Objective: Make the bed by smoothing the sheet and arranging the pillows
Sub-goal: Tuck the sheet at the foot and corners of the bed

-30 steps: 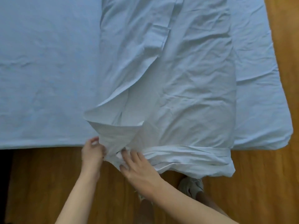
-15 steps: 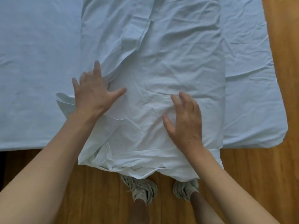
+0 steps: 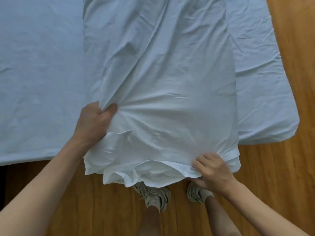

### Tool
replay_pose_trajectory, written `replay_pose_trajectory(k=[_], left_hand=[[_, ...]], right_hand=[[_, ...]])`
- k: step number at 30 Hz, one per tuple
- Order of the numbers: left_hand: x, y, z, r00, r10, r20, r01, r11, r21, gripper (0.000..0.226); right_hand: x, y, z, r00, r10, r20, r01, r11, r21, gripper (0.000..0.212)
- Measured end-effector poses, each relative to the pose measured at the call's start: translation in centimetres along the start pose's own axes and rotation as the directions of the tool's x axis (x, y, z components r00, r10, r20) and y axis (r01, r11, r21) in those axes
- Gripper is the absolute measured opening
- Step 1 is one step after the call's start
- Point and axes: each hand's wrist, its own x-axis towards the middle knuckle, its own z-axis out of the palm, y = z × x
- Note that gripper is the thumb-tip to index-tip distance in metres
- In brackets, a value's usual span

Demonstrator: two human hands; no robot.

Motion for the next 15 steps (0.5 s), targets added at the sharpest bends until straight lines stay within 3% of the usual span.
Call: replay_pose_trajectory(k=[3, 6, 8, 11, 13, 15], left_hand=[[-1.8, -0.7, -5.1, 0.996, 0.043, -0.080, -0.049, 0.996, -0.068, 0.031], [-0.9, -3.5, -9.3, 0.991, -0.100, -0.093, 0.086, 0.986, -0.145, 0.045], [0.9, -5.3, -8.4, 0.962, -0.264, -0.073, 0.250, 0.955, -0.162, 0.037], [2.5, -6.9, -3.1, 0.958, -0.286, 0.033, 0.283, 0.957, 0.067, 0.039], [3.0, -7.5, -0.3, 0.953, -0.304, 0.001, 0.299, 0.936, 0.184, 0.048], [2.9, -7.6, 0.8, 0.935, -0.339, -0.104, 0.355, 0.906, 0.232, 0.053]], right_hand=[[1.4, -3.2, 0.0, 0.996, -0.027, -0.083, 0.032, 0.998, 0.058, 0.026], [2.6, -8.1, -0.6, 0.979, -0.071, -0.192, 0.109, 0.976, 0.191, 0.031], [2.7, -9.7, -0.4, 0.991, -0.056, -0.122, 0.079, 0.979, 0.189, 0.023], [1.8, -8.2, 2.3, 0.993, 0.037, 0.116, -0.045, 0.997, 0.065, 0.036], [0.8, -6.2, 3.5, 0.984, 0.084, 0.154, -0.088, 0.996, 0.014, 0.042], [-0.2, -5.4, 3.8, 0.987, 0.043, 0.156, -0.045, 0.999, 0.006, 0.029]])
